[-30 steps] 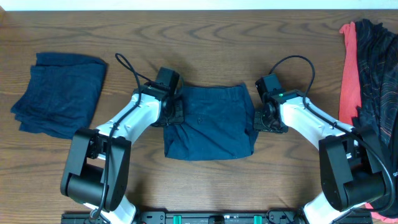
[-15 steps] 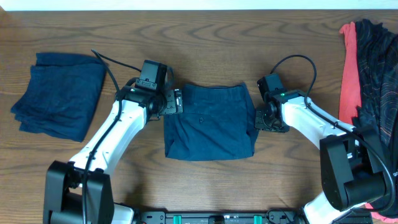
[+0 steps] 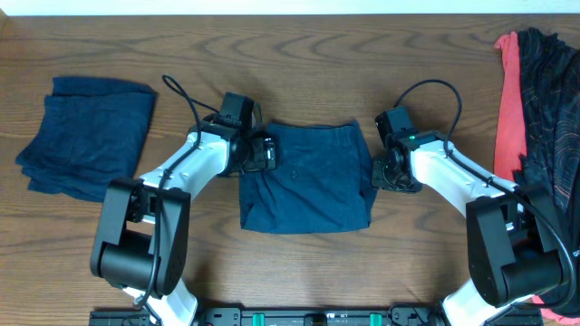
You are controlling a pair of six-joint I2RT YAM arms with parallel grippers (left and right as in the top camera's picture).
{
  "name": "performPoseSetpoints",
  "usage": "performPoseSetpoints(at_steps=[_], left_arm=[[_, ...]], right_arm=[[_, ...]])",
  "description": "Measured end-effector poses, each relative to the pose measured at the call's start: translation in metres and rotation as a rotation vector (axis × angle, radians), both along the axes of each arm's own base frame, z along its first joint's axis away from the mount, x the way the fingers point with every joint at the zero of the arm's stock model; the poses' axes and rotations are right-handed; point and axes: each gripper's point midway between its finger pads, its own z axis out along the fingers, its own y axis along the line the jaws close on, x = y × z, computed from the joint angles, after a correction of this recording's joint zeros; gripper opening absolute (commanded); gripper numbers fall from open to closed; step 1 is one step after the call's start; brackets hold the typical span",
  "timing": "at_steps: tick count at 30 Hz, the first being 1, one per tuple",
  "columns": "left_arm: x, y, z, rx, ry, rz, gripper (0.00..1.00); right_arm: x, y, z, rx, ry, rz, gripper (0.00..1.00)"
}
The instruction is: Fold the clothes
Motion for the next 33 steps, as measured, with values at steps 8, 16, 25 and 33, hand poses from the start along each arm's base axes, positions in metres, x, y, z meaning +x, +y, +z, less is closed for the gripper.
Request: performPoseSetpoints(at_steps=[8,16,25,33], left_arm=[[0.000,-0.031,0.003,-0.177,0.017,-0.048,0.33],[0.004,-0.035,0.017,-0.205,-0.042,-0.135,0.06],[0.046,0.058,0.115,-0.065,-0.385,0.007,0.06],[0.075,0.192,0.172,0.143,-0.635,0.309,0.06]], right_arm=[[0.001,0.000,0.000,0.000,-0.005,0.000,0.52],[0.003,-0.004,0.001,-0.004,-0.004,-0.005,0.72],[0.009,-0.010,0.044,0.001,-0.070,-0.005,0.73],[0.020,-0.010,0.110,0.039,-0.251,0.010,0.74]])
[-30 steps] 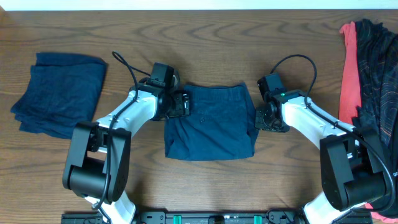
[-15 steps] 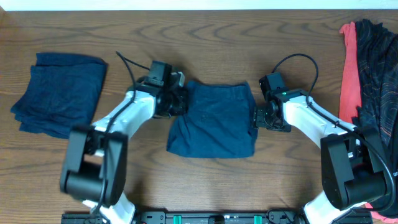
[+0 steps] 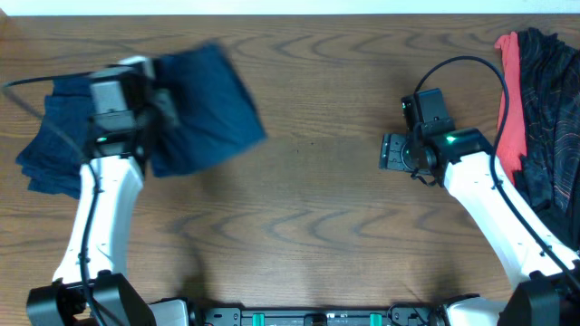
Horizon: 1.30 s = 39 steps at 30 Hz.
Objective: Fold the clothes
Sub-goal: 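Lift the folded shorts with the left gripper and carry them left, then lower the shorts with the left gripper onto the folded garment at left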
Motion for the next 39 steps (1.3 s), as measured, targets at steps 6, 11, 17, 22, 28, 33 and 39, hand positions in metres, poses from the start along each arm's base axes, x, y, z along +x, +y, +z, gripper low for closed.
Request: performPoseSetpoints(at_steps=[6,11,17,22,28,33,39], left_arm=[[0.001,0.081,0.025,0.056,-0.120,0.185,0.06],[-0.015,0.130,0.020,0.063,-0.113,0.299,0.06],[-0.037,0.176,-0.004,0.043,-0.056,0.419,0.06],[-0.061,0.209,-0.019,-0.031,-0.030,0.577,0.06],[-0.082,0.222,-0.029,-0.135,-0.018,0.747,0.06],[-0.087,0.227,-0.030,-0.179,-0.036,0.843,0.06],[-0.068,0.226,-0.014,-0.209,-0.131,0.779,0.06]], right_arm=[[-0.010,-0.003,-0.003,-0.013,0.043,0.004,0.74],[-0.011,-0.003,-0.004,-0.014,0.047,0.004,0.74],[-0.011,-0.003,-0.004,-0.014,0.047,0.004,0.74],[-0.012,-0.003,-0.004,-0.014,0.049,0.004,0.75],[-0.012,-0.003,-0.004,-0.014,0.048,0.004,0.75],[-0.013,-0.003,-0.004,-0.016,0.054,0.004,0.75],[-0.013,-0.004,-0.004,-0.016,0.055,0.004,0.75]])
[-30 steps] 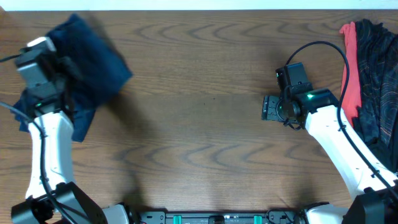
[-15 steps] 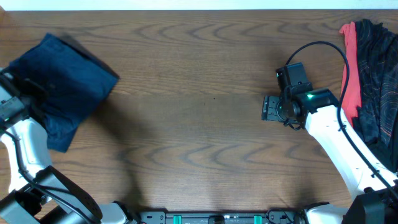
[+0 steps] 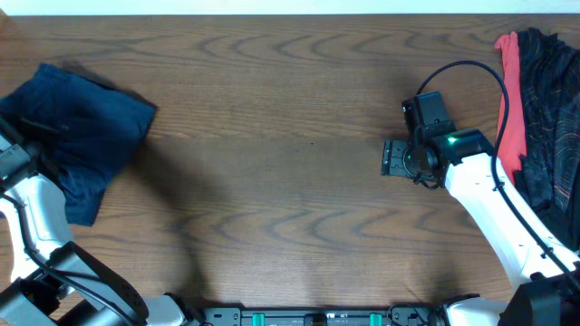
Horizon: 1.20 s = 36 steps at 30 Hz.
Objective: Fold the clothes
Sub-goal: 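Lower the shorts with the left gripper onto the folded garment at left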
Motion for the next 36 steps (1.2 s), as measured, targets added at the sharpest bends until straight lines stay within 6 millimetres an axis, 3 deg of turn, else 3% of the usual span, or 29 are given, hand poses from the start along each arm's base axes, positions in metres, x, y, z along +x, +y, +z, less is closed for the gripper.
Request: performPoseSetpoints(at_steps=[8,13,19,24,27,32,36], left_arm=[[0.028,-0.015,0.037,0.036,-0.165,-0.160,0.06],[0.022,-0.013,0.043,0.038,-0.169,-0.153,0.06],[0.004,0.010,0.043,0.017,-0.182,-0.070,0.06],[-0.001,0.026,0.060,0.006,-0.286,-0.036,0.06],[-0.012,0.028,0.048,-0.055,-0.259,0.003,0.06],[-0.054,0.030,-0.001,-0.165,-0.057,0.175,0.06],[-0.083,0.036,-0.020,-0.162,0.061,0.308,0.06]], right_arm=[[-0.001,0.000,0.000,-0.001,0.006,0.000,0.75],[-0.001,0.000,0.000,-0.002,0.006,0.000,0.76],[-0.001,0.000,0.000,-0.001,0.004,0.000,0.77],[-0.001,0.000,0.000,-0.001,0.003,0.000,0.77],[-0.001,0.000,0.000,-0.001,0.003,0.000,0.77],[-0.001,0.000,-0.001,-0.001,0.004,0.000,0.77],[-0.001,0.000,-0.001,-0.001,0.004,0.000,0.77]])
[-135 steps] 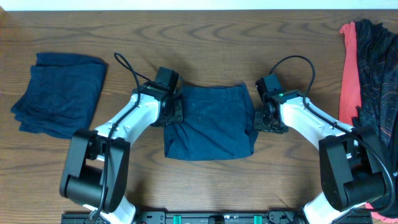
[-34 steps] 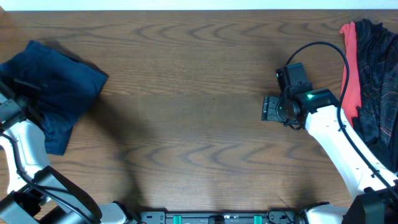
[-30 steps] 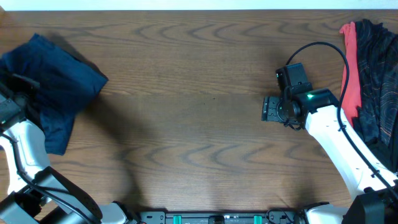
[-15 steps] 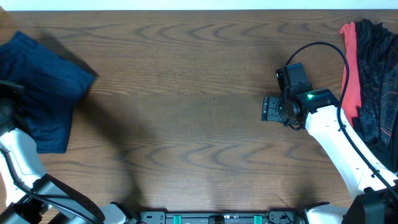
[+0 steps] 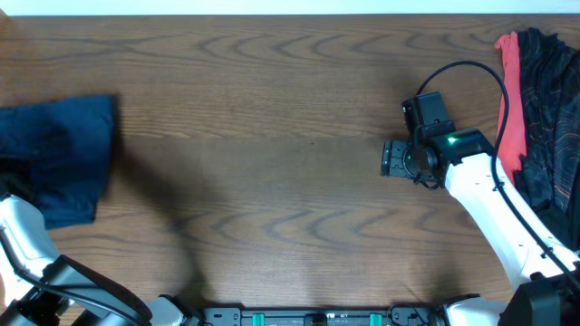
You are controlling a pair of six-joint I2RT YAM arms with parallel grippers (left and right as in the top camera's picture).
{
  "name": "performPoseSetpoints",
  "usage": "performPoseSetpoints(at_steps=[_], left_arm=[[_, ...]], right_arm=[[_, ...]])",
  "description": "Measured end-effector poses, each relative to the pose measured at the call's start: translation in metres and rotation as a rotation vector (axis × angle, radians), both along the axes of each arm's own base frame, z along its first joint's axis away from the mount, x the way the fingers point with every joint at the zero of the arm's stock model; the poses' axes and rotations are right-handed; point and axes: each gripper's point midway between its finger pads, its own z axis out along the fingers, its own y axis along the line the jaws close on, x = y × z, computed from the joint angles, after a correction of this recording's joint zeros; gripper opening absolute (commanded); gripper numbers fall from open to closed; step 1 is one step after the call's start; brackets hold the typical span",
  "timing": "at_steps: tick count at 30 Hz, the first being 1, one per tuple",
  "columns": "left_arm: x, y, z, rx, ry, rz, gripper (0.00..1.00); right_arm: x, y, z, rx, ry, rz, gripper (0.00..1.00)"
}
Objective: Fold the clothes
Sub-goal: 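Lower the shorts with the left gripper onto the folded garment at left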
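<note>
A dark blue folded garment [image 5: 59,149] lies at the table's far left, cut off by the frame edge. Whether other folded pieces lie under it cannot be told. Of my left arm only a white link [image 5: 20,243] shows at the lower left; its gripper is out of view. My right gripper [image 5: 390,157] hovers over bare wood right of centre, open and holding nothing. A pile of unfolded clothes [image 5: 539,109], red and dark patterned, sits at the right edge.
The brown wooden table [image 5: 290,208] stretches between the blue garment and the right-hand pile. My right arm's white link [image 5: 494,208] runs from the lower right up to the gripper.
The blue garment has shifted further left and now lies flatter, partly past the frame edge. My left arm has drawn back toward the lower left. The right arm has not moved.
Both grippers were at the sides of a folded blue garment at mid-table, with a blue stack at the left. Then my left gripper held that garment over the stack while the right stood away, empty. Later it lay at the far left, where it now rests.
</note>
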Motion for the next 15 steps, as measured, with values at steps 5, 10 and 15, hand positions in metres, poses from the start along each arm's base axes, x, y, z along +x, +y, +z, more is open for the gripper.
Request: performPoseSetpoints(at_steps=[5,10,15], left_arm=[[-0.024,0.008,-0.008,0.021,0.088,0.109,0.07],[-0.031,0.014,-0.005,0.052,0.109,0.155,0.17],[-0.035,0.018,-0.004,0.062,0.113,0.185,0.06]], right_arm=[[0.000,0.000,0.000,0.000,0.000,0.000,0.77],[0.000,0.000,0.000,0.000,0.001,0.000,0.77],[-0.001,0.000,0.000,-0.002,0.006,0.000,0.77]])
